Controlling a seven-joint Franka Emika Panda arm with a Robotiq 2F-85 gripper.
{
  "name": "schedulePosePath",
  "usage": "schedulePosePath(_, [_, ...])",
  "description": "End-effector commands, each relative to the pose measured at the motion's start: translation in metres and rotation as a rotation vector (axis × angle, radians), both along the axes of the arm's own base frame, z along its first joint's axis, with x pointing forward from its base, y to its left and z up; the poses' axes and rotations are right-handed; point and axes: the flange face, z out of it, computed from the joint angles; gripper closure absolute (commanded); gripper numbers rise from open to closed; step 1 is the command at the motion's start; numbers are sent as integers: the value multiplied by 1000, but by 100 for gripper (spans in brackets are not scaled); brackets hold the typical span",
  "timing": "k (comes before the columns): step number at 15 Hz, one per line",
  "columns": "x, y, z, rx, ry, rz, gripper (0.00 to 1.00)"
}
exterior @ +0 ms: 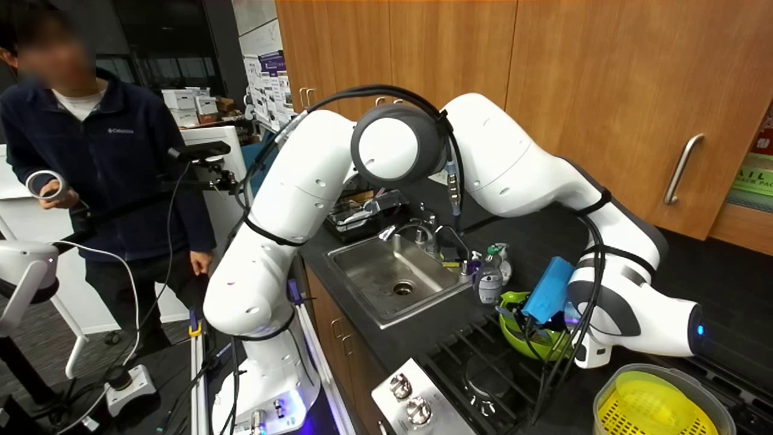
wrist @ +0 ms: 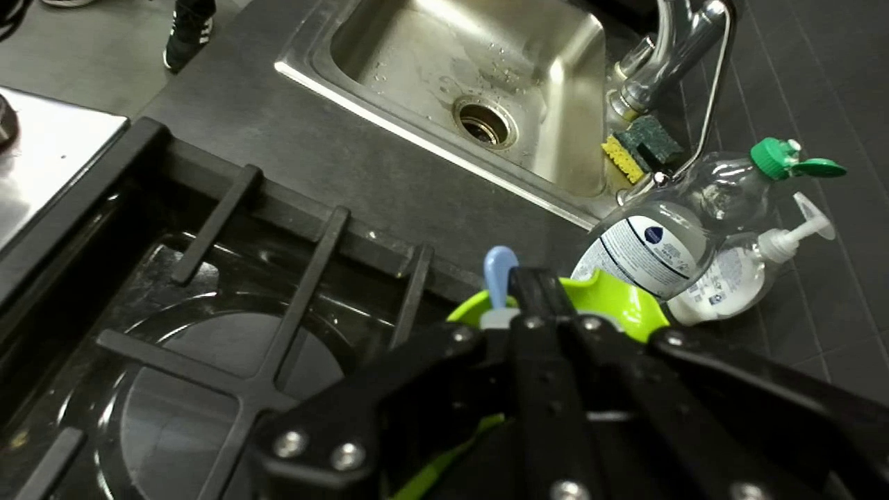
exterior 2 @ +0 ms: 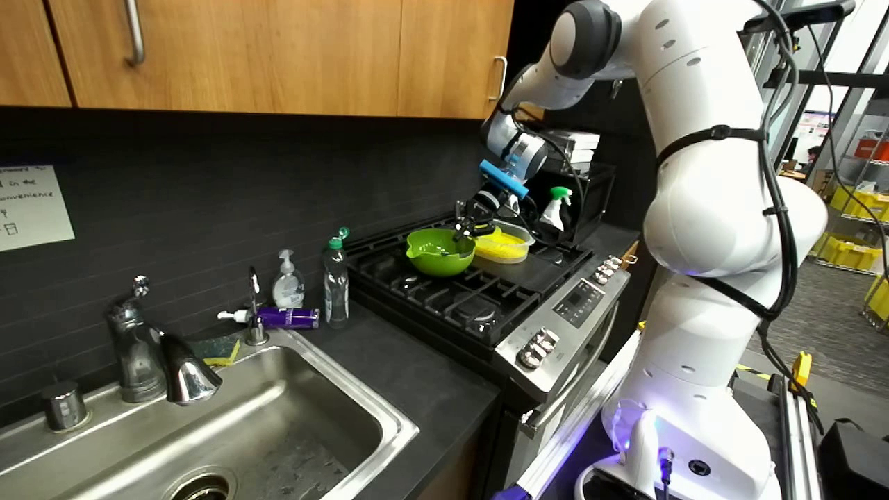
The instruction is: Remove the fork from the yellow bowl and use it to stir the contents of the green bowl
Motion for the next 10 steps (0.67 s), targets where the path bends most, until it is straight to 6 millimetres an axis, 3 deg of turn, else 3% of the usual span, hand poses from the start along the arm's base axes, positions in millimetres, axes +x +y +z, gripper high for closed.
schedulePosePath(1, [2, -1, 10, -30, 16, 11, 100])
schedulePosePath(5, [3, -4, 13, -43, 24, 25, 100])
schedulePosePath(6, [3, -5, 15, -47, 26, 33, 74])
schedulePosePath(8, [2, -7, 17, -70, 32, 53, 68])
schedulePosePath(10, [2, -9, 20, -89, 41, 74, 56])
